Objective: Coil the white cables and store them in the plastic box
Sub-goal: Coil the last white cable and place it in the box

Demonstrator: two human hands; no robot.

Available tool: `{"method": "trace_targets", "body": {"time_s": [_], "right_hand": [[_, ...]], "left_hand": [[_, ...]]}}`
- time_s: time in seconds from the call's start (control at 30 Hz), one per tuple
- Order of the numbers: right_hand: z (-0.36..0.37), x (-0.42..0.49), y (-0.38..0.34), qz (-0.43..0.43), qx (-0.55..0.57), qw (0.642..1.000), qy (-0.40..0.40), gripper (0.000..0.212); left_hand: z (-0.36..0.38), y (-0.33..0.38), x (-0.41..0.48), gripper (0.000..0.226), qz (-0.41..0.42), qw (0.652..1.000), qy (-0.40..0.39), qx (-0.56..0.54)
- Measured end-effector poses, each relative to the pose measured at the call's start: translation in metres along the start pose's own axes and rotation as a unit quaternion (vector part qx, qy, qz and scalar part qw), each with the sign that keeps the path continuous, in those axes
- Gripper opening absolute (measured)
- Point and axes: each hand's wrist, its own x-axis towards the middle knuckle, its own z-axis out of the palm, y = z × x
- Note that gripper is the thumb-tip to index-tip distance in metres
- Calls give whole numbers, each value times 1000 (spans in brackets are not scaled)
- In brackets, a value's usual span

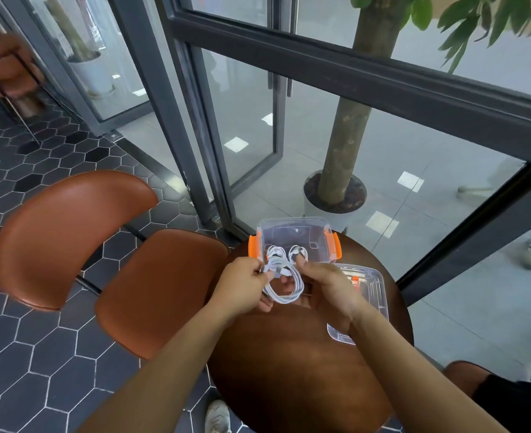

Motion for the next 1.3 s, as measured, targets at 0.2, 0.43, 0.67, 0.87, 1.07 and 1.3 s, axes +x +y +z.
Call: {"method": "trace_targets", "body": {"time_s": [0.2, 0.43, 0.67, 0.87, 1.07, 1.3], "right_hand": [[9, -3, 10, 5, 102, 995, -2, 36], [29, -3, 26, -99, 192, 975, 57, 18], [22, -3, 22, -140, 69, 983, 98, 18], [20, -3, 19, -136, 57, 983, 113, 9], [21, -3, 22, -125, 33, 985, 116, 14], [20, -3, 30, -116, 2, 987, 114, 30]], "left_hand": [[1, -1, 1, 17, 13, 991, 23, 133], [10, 5, -14, 15, 52, 933, 58, 352], [11, -6, -8, 15, 24, 994, 55, 95], [12, 1, -16, 19, -17, 987, 6, -159], [12, -6, -9, 37, -74, 965, 24, -249], [20, -13, -8, 26, -28, 978, 75, -195]]}}
